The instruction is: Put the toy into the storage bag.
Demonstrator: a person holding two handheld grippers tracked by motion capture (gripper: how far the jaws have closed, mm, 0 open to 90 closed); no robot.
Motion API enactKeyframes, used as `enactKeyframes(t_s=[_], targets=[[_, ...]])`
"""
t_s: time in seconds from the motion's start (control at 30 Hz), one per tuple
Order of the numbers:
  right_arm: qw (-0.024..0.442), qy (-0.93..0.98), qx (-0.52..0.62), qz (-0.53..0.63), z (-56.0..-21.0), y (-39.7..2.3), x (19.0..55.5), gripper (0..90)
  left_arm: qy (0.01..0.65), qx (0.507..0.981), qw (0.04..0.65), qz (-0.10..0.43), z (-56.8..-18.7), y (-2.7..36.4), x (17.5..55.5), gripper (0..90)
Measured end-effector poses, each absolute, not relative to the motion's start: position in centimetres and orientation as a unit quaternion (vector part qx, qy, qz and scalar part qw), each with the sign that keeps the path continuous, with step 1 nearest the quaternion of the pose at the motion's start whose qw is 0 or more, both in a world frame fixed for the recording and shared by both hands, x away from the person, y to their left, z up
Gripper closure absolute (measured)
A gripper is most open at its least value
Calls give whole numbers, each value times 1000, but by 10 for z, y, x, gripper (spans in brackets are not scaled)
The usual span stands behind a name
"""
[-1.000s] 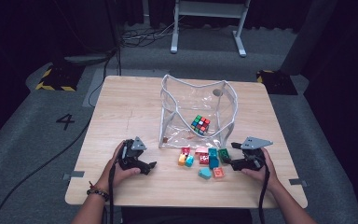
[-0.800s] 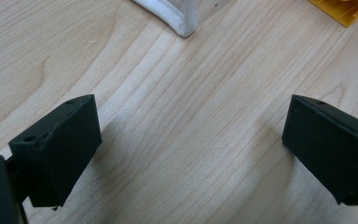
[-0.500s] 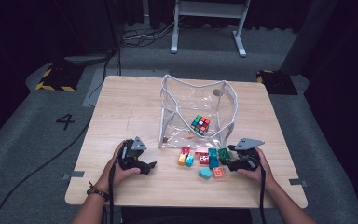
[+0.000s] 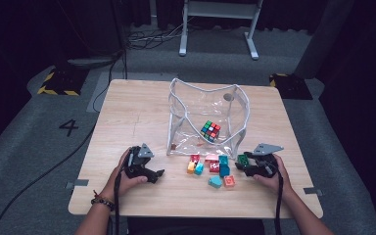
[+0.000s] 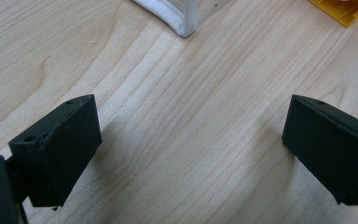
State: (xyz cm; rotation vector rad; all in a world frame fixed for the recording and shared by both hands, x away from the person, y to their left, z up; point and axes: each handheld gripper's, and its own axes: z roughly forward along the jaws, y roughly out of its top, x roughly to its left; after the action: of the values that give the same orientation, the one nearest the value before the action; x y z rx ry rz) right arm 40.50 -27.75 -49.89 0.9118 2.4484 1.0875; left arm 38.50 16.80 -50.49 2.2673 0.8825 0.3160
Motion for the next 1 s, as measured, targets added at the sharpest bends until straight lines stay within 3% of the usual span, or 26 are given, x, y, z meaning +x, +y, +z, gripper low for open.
enactKeyframes(t_s=[0.07, 0.17, 0.27, 0.5, 0.73, 1.0], targets=[[152, 854, 320, 381, -499, -280, 406, 366, 340, 870, 338, 118, -505, 168, 385, 46], [143, 855, 328, 375, -501, -284, 407, 273, 339, 870, 338, 117, -505, 168, 385, 46], [147, 856, 330, 371, -501, -285, 405, 277, 339, 870, 338, 118, -505, 168, 385, 46], [161, 857, 327, 364, -498, -291, 401, 485, 339, 870, 338, 117, -505, 168, 385, 46], [159, 855, 326, 371, -498, -300, 405, 567, 338, 871, 337, 118, -505, 168, 385, 46], [153, 852, 327, 380, -501, -301, 409, 431, 338, 871, 337, 119, -505, 168, 385, 46]])
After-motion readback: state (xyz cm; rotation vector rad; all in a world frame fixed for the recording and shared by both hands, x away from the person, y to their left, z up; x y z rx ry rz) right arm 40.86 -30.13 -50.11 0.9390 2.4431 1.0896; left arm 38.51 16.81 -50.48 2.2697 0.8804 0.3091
